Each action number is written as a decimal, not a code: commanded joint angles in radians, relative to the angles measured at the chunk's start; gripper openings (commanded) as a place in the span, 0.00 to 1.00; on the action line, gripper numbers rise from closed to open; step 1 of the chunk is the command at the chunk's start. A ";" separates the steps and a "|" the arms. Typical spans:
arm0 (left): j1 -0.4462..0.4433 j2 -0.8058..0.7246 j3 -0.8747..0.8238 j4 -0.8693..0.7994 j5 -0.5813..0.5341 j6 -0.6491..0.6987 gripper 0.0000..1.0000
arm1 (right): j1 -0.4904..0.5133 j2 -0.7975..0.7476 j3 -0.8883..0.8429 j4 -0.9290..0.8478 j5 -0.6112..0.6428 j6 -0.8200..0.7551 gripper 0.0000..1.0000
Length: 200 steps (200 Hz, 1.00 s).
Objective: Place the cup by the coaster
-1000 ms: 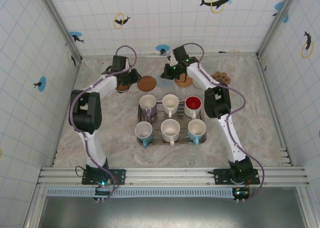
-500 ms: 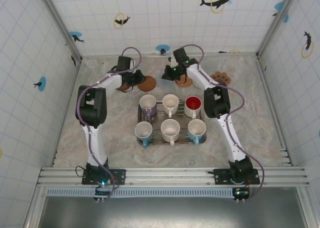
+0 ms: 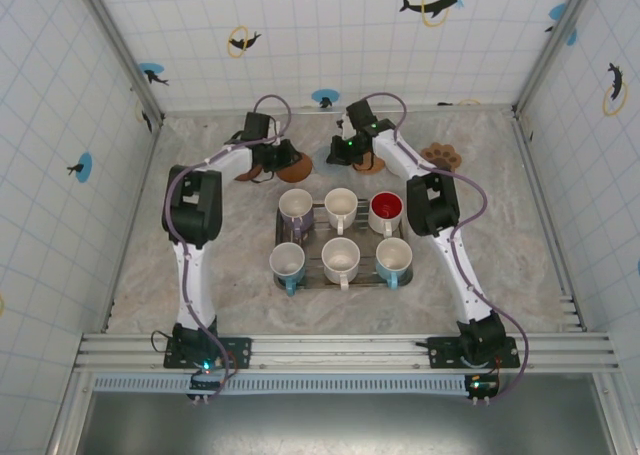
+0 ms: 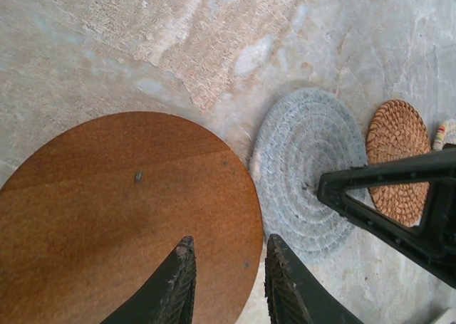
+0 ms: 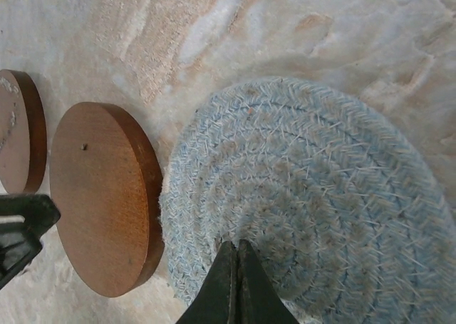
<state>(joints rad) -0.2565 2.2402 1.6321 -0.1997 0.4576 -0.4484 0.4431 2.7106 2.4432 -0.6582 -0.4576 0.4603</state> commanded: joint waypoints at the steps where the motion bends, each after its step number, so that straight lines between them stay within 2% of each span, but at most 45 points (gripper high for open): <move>1: 0.000 0.042 0.046 0.005 0.023 -0.019 0.29 | 0.004 0.029 0.038 -0.069 0.022 -0.035 0.01; 65: 0.000 0.095 0.111 -0.010 0.018 -0.025 0.29 | 0.019 -0.005 -0.036 -0.091 0.022 -0.065 0.00; 131: 0.000 0.099 0.147 -0.027 0.013 -0.027 0.29 | 0.025 -0.011 -0.036 -0.089 0.007 -0.064 0.00; 162: 0.004 0.059 0.171 -0.047 -0.006 -0.018 0.29 | 0.025 -0.011 -0.034 -0.084 0.008 -0.058 0.00; 200: 0.030 -0.051 0.168 -0.108 -0.088 0.026 0.33 | 0.017 -0.026 -0.030 -0.072 0.010 -0.053 0.02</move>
<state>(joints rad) -0.2535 2.2978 1.7763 -0.2508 0.4320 -0.4561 0.4530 2.7102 2.4443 -0.6781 -0.4572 0.4046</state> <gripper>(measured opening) 0.321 0.054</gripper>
